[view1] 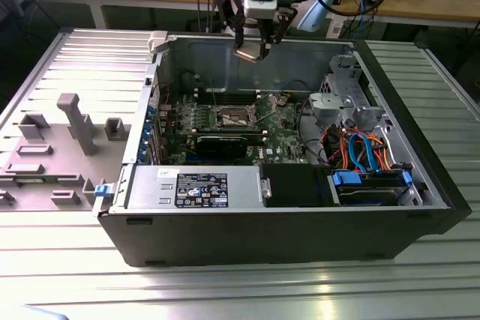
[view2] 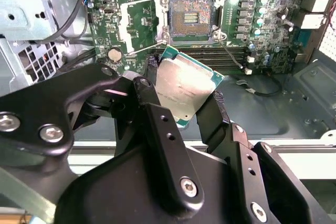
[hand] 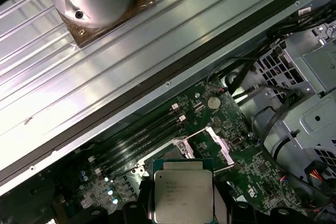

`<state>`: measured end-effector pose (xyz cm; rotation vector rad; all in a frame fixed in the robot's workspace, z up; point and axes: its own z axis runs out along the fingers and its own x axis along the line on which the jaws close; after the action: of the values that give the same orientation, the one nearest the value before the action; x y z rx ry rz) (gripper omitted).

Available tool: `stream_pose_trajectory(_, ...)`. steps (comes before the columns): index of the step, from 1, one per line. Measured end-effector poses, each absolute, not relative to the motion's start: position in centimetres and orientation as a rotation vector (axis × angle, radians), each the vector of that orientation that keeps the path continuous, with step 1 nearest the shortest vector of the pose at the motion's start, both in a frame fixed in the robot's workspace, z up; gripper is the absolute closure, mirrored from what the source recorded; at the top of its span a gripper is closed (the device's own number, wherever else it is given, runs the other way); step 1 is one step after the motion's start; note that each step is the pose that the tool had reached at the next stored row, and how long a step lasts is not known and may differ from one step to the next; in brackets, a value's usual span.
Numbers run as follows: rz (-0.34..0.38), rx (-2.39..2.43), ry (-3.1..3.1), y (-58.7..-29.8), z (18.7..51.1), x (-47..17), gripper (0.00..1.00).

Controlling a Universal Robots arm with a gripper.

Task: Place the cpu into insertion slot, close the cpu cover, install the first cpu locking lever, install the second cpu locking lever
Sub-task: 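Place the cpu into insertion slot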

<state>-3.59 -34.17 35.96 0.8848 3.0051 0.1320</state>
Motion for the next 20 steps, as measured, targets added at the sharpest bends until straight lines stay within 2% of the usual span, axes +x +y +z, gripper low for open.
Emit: stream_pose_trajectory(20,0.131,1.011,2.961,-34.17,35.84,-3.59,0.45)
